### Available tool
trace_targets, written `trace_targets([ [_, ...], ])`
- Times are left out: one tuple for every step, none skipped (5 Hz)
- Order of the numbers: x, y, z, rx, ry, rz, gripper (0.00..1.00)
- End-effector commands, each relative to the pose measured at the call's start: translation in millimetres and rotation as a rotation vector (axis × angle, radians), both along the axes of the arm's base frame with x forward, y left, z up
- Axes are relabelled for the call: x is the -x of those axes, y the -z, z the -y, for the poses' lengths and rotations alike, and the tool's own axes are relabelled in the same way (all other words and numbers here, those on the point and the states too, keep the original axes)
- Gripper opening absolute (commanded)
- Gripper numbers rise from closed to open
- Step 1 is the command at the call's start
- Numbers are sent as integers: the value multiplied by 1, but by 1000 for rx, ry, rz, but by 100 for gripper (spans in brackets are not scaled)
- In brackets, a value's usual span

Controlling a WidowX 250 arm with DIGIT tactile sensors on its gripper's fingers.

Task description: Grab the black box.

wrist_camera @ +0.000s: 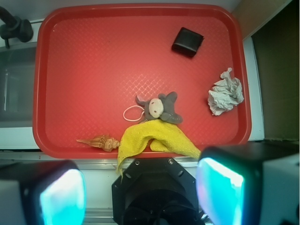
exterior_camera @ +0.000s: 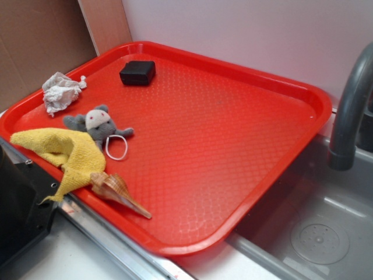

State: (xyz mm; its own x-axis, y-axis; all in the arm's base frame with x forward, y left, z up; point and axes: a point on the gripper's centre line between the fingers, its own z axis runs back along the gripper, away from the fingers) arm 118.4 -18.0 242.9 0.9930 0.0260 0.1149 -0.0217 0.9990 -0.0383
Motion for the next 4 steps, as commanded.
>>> trace_targets([
  [0, 0, 0, 0, 0, 0, 100],
  [-50, 31, -25, -88, 88, -7, 100],
  [-95, 52, -43, -175, 189, 8, 100],
  [-119, 73, -77, -234, 312, 44, 100],
])
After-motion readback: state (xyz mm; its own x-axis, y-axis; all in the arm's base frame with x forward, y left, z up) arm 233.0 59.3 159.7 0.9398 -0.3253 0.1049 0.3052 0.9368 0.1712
